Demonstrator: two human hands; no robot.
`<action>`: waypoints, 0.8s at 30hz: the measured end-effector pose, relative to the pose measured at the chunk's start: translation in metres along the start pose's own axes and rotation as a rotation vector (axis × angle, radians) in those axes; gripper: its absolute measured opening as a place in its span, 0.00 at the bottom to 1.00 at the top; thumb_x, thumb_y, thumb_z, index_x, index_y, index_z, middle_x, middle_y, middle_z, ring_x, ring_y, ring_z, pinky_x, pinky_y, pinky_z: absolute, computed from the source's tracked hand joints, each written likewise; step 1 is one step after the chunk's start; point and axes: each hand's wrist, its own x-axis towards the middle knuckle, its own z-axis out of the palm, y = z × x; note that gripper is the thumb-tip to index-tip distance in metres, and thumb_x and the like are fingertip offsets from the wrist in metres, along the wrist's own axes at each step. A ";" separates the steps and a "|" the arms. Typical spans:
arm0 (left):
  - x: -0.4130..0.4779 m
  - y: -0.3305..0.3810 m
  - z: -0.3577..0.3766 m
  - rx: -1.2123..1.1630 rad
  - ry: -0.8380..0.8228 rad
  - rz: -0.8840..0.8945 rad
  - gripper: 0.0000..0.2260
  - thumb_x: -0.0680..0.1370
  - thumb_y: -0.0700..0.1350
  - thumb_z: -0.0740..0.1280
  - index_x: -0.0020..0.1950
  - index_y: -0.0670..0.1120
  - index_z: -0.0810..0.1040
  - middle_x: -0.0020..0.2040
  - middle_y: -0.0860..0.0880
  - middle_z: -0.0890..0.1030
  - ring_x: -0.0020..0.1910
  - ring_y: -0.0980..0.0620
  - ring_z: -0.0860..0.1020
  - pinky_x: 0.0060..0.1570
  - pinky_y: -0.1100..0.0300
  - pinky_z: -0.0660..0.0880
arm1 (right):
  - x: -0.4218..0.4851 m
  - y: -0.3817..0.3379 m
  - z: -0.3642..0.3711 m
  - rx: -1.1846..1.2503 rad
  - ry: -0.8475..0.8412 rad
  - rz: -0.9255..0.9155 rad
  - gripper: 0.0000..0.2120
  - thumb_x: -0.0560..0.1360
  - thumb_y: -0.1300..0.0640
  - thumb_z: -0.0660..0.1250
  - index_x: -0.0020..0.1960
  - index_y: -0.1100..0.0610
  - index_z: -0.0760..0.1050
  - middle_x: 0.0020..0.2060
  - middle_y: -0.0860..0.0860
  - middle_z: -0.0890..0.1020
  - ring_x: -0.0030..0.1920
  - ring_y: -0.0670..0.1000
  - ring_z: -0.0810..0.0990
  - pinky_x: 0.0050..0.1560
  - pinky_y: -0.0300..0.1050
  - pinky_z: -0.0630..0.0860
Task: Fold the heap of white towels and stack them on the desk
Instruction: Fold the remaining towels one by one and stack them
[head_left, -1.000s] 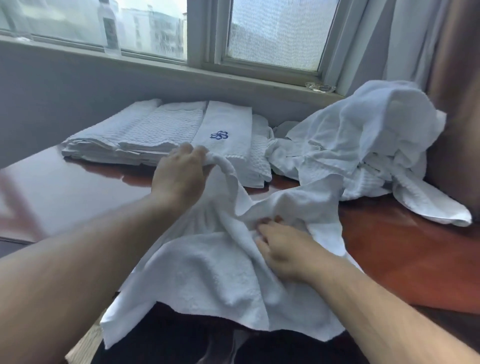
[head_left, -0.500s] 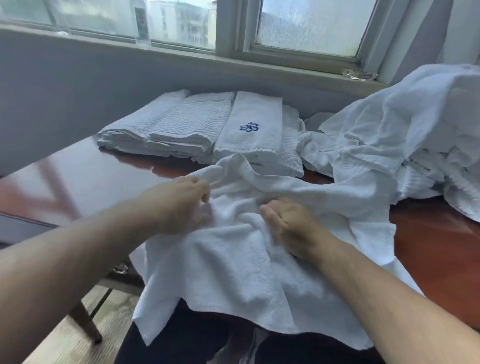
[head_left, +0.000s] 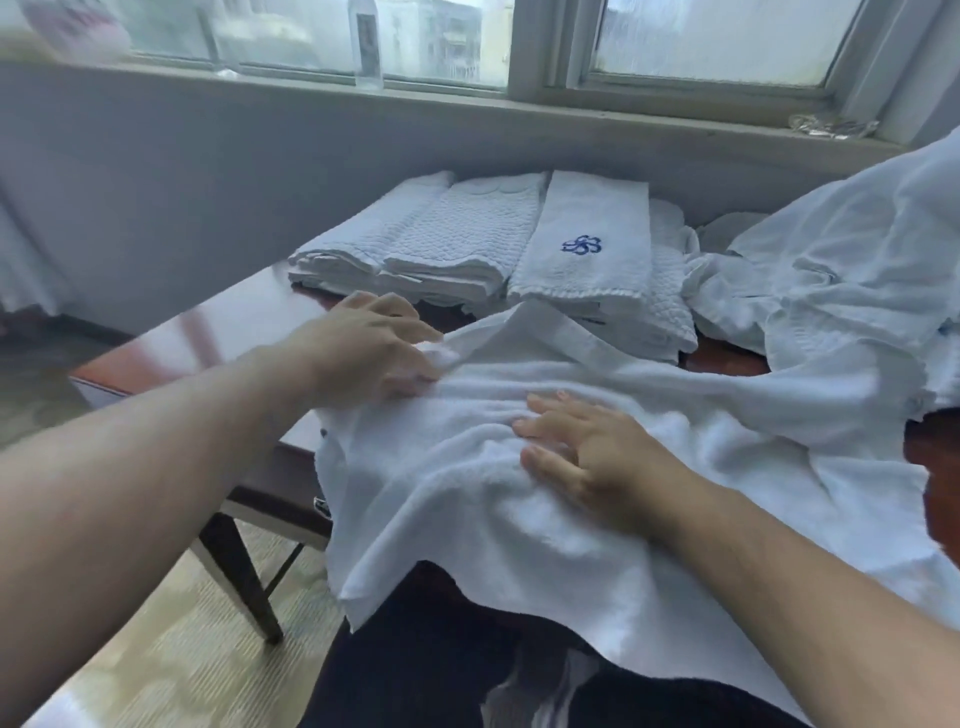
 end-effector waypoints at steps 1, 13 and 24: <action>-0.002 -0.003 -0.004 0.069 0.045 0.038 0.10 0.78 0.59 0.67 0.58 0.67 0.82 0.66 0.58 0.77 0.66 0.49 0.69 0.63 0.48 0.64 | -0.001 0.004 -0.001 0.026 0.015 -0.003 0.22 0.81 0.39 0.57 0.73 0.40 0.70 0.78 0.41 0.62 0.80 0.43 0.53 0.79 0.50 0.52; -0.003 0.039 -0.006 -0.419 0.209 -0.594 0.14 0.82 0.43 0.58 0.60 0.51 0.81 0.60 0.47 0.76 0.58 0.45 0.75 0.56 0.53 0.70 | 0.000 0.015 0.001 -0.043 0.024 0.013 0.23 0.81 0.37 0.53 0.75 0.37 0.66 0.79 0.39 0.59 0.80 0.42 0.51 0.79 0.51 0.51; -0.022 -0.015 0.034 -0.063 -0.050 -0.299 0.18 0.85 0.52 0.55 0.74 0.60 0.69 0.75 0.56 0.69 0.74 0.52 0.65 0.72 0.53 0.59 | -0.008 0.013 -0.001 -0.044 -0.114 -0.076 0.22 0.72 0.26 0.42 0.66 0.17 0.54 0.77 0.31 0.47 0.79 0.37 0.40 0.79 0.48 0.44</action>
